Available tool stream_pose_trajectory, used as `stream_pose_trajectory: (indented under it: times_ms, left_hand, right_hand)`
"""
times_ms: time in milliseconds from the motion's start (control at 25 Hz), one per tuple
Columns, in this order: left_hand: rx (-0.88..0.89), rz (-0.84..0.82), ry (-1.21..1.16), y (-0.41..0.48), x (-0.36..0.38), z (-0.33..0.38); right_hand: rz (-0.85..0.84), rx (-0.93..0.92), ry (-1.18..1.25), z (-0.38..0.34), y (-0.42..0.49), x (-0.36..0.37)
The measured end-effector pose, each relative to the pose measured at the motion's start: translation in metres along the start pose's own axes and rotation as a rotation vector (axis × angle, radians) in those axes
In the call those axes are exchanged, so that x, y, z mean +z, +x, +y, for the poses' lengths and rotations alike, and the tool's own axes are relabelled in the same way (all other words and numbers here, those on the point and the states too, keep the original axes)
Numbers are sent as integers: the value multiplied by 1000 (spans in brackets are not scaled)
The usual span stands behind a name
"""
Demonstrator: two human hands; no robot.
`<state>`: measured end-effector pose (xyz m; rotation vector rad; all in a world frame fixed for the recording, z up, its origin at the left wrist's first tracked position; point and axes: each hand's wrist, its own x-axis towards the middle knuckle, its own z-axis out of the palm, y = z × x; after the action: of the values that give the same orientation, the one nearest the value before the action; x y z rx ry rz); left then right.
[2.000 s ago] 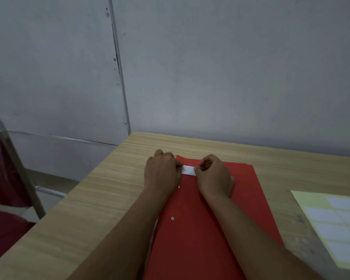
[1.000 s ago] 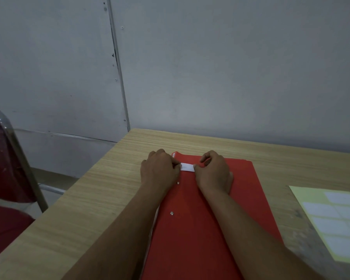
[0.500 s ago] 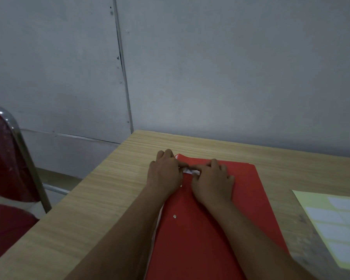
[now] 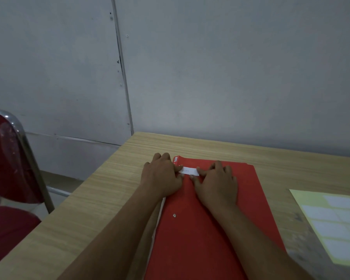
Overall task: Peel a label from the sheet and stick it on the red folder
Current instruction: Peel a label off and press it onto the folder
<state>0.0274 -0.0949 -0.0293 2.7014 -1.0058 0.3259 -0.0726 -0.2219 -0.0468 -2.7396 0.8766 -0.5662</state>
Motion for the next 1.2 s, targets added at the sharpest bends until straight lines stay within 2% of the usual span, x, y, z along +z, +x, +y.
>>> stream_pose_trajectory:
  times_ms: [120, 240, 600, 760, 960, 1120, 1200]
  left_hand:
    - [7, 46, 64, -3, 1, 1]
    - [-13, 29, 24, -8, 2, 4]
    - [148, -71, 2, -17, -5, 5]
    - [67, 22, 76, -20, -3, 4]
    - [-48, 123, 57, -26, 4, 4]
    - [144, 8, 17, -22, 4, 2]
    - [160, -28, 39, -20, 3, 1]
  right_hand:
    - [-21, -34, -22, 2, -2, -2]
    - [-30, -71, -27, 5, -7, -5]
    - [-77, -65, -91, -2, -16, -6]
    - [-81, -94, -94, 0, -19, -9]
    - [-44, -61, -10, 1, -21, -6]
    - [-112, -74, -10, -2, -19, -6]
    - [-108, -98, -18, 0, -19, -6]
